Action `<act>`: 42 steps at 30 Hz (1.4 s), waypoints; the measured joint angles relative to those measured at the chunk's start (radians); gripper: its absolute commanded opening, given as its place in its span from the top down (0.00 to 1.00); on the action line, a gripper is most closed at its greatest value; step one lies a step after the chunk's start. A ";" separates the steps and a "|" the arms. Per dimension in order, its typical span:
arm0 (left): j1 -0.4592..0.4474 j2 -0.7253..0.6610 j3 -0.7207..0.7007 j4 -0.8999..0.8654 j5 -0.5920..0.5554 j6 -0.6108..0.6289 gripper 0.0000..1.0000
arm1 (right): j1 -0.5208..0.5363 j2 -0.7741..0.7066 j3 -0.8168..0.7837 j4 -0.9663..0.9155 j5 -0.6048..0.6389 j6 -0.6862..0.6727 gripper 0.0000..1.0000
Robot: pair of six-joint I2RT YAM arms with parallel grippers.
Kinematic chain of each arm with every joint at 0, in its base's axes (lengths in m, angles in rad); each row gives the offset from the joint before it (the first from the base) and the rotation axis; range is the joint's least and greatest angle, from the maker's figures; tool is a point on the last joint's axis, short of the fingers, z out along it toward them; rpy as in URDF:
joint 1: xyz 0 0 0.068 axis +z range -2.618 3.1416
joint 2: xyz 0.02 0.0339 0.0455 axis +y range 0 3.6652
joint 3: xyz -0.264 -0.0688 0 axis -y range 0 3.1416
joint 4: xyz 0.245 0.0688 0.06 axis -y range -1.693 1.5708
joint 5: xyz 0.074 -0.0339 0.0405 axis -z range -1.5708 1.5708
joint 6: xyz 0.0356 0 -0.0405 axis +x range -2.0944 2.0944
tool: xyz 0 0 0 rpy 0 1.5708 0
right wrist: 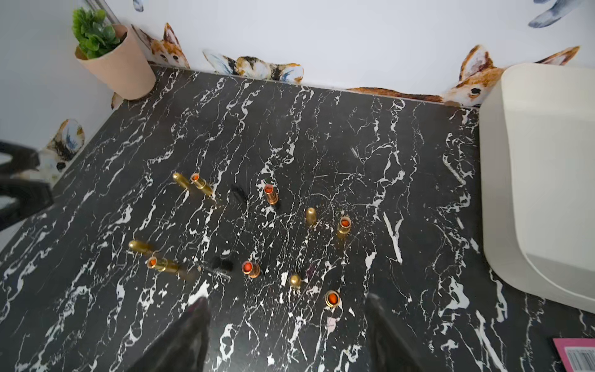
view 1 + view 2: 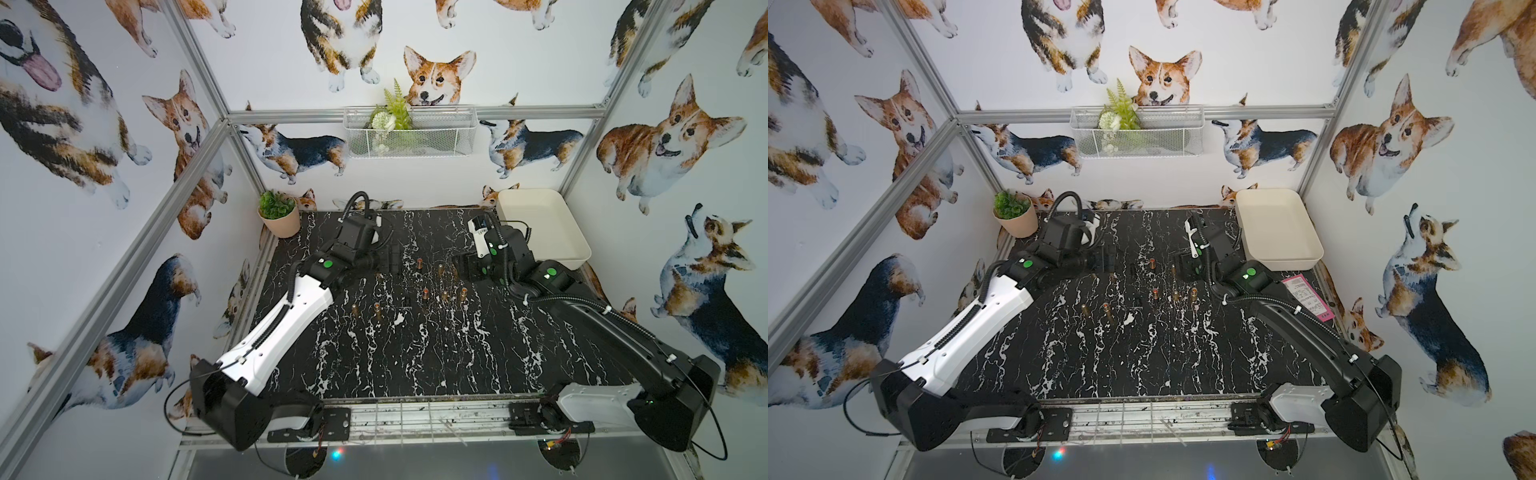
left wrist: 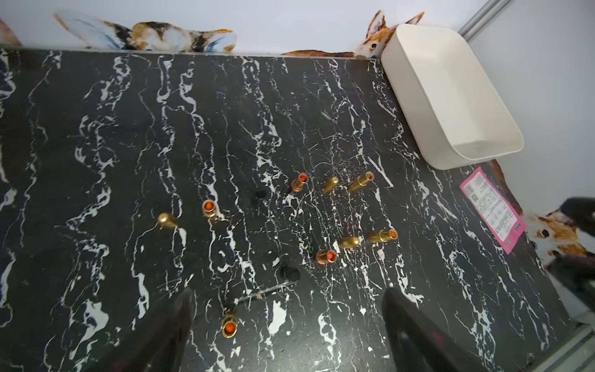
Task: Open the lipstick cap
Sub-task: Reset both arms
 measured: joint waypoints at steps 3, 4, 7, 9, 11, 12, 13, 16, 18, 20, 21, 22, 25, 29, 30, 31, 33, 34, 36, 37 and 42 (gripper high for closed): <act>0.116 -0.056 -0.086 0.001 0.024 0.014 0.02 | -0.053 -0.001 -0.011 0.039 0.010 0.006 0.00; 0.158 -0.068 -0.114 0.003 0.034 0.022 0.02 | -0.079 -0.008 -0.022 0.052 0.014 0.010 0.00; 0.291 -0.086 -0.199 0.029 0.067 0.060 0.00 | -0.148 -0.043 -0.098 0.127 0.029 -0.007 0.00; 0.357 -0.093 -0.273 0.084 0.051 0.095 0.00 | -0.178 -0.058 -0.172 0.187 0.031 -0.053 0.00; 0.380 -0.101 -0.358 0.149 0.034 0.137 0.00 | -0.224 -0.051 -0.225 0.203 -0.015 -0.099 0.00; 0.386 -0.106 -0.412 0.199 0.035 0.162 0.00 | -0.258 -0.044 -0.235 0.208 -0.031 -0.115 0.00; 0.397 -0.107 -0.463 0.244 0.033 0.182 0.00 | -0.312 -0.038 -0.250 0.229 -0.044 -0.113 0.00; 0.459 -0.108 -0.597 0.380 0.005 0.220 0.00 | -0.457 -0.051 -0.349 0.352 -0.093 -0.089 0.00; 0.489 -0.105 -0.680 0.513 -0.016 0.237 0.00 | -0.502 -0.067 -0.433 0.413 -0.098 -0.088 0.00; 0.496 -0.067 -0.757 0.677 -0.018 0.264 0.00 | -0.508 -0.071 -0.487 0.476 -0.108 -0.113 0.00; 0.497 -0.035 -0.775 0.732 -0.026 0.277 0.00 | -0.512 -0.076 -0.525 0.531 -0.106 -0.133 0.00; 0.498 0.002 -0.782 0.774 -0.040 0.291 0.00 | -0.515 -0.078 -0.560 0.575 -0.095 -0.152 0.00; 0.511 0.133 -0.751 0.907 -0.051 0.315 0.00 | -0.547 -0.079 -0.674 0.706 -0.077 -0.193 0.00; 0.510 0.265 -0.668 1.018 -0.018 0.328 0.00 | -0.587 -0.032 -0.745 0.813 -0.047 -0.197 0.00; 0.505 0.275 -0.666 1.037 -0.016 0.335 0.00 | -0.596 -0.025 -0.746 0.832 -0.050 -0.205 0.00; 0.500 0.276 -0.671 1.049 -0.010 0.341 0.00 | -0.603 -0.019 -0.748 0.861 -0.056 -0.214 0.00; 0.490 0.265 -0.713 1.112 0.006 0.351 0.00 | -0.640 -0.011 -0.748 0.901 -0.066 -0.216 0.00; 0.486 0.259 -0.733 1.133 0.006 0.354 0.00 | -0.653 -0.014 -0.749 0.905 -0.066 -0.216 0.00; 0.483 0.253 -0.764 1.168 -0.006 0.356 0.00 | -0.666 -0.016 -0.763 0.932 -0.068 -0.216 0.00; 0.476 0.252 -0.776 1.189 -0.027 0.358 0.00 | -0.666 -0.015 -0.789 0.959 -0.071 -0.216 0.00; 0.460 0.250 -0.796 1.260 -0.036 0.368 0.00 | -0.675 0.090 -0.925 1.113 -0.099 -0.215 0.00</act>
